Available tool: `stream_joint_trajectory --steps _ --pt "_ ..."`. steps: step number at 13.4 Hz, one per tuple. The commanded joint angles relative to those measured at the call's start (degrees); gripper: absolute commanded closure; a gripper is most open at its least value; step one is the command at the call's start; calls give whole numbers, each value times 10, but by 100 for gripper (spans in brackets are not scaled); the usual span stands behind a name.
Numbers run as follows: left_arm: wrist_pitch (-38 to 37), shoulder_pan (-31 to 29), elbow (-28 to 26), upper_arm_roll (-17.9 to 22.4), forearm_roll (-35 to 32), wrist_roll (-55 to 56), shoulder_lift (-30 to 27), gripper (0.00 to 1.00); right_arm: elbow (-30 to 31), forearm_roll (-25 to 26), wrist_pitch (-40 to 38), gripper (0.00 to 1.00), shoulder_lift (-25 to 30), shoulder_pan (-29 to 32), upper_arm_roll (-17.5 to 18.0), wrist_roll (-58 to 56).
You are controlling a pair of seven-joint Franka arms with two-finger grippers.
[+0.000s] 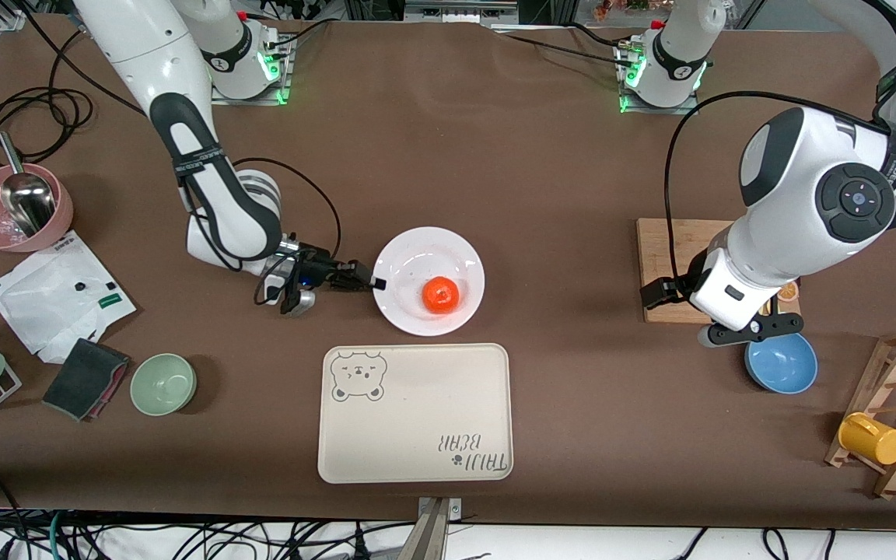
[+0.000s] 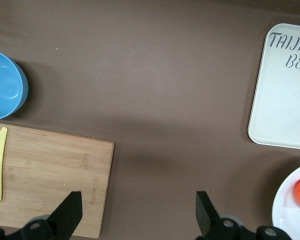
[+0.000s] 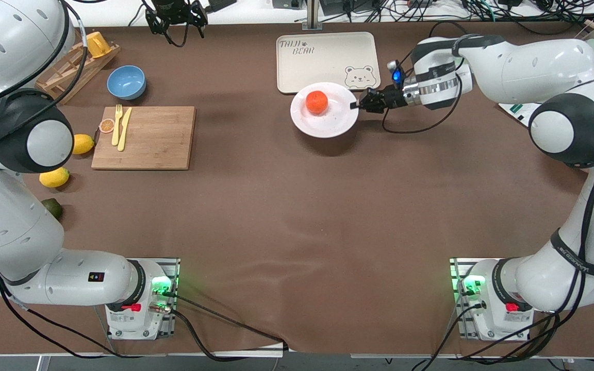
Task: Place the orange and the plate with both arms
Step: 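Slide the plate onto the bear tray with the right gripper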
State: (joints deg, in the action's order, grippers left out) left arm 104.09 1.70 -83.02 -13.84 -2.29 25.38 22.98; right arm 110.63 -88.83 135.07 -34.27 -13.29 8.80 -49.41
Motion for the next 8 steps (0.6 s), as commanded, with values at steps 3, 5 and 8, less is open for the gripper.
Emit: stream_joint_trajectory --steps 3,5,8 --pt "-2 -6 -10 -5 -2 -13 -11 0 -122 9 -6 100 -46 11 2 75" --pt "-2 -7 -8 -3 -2 -15 -11 0 -176 8 -5 100 -82 10 -10 75" --pt "-6 -30 -8 -8 0 -15 -24 0 -270 9 -5 100 -154 11 -28 74"
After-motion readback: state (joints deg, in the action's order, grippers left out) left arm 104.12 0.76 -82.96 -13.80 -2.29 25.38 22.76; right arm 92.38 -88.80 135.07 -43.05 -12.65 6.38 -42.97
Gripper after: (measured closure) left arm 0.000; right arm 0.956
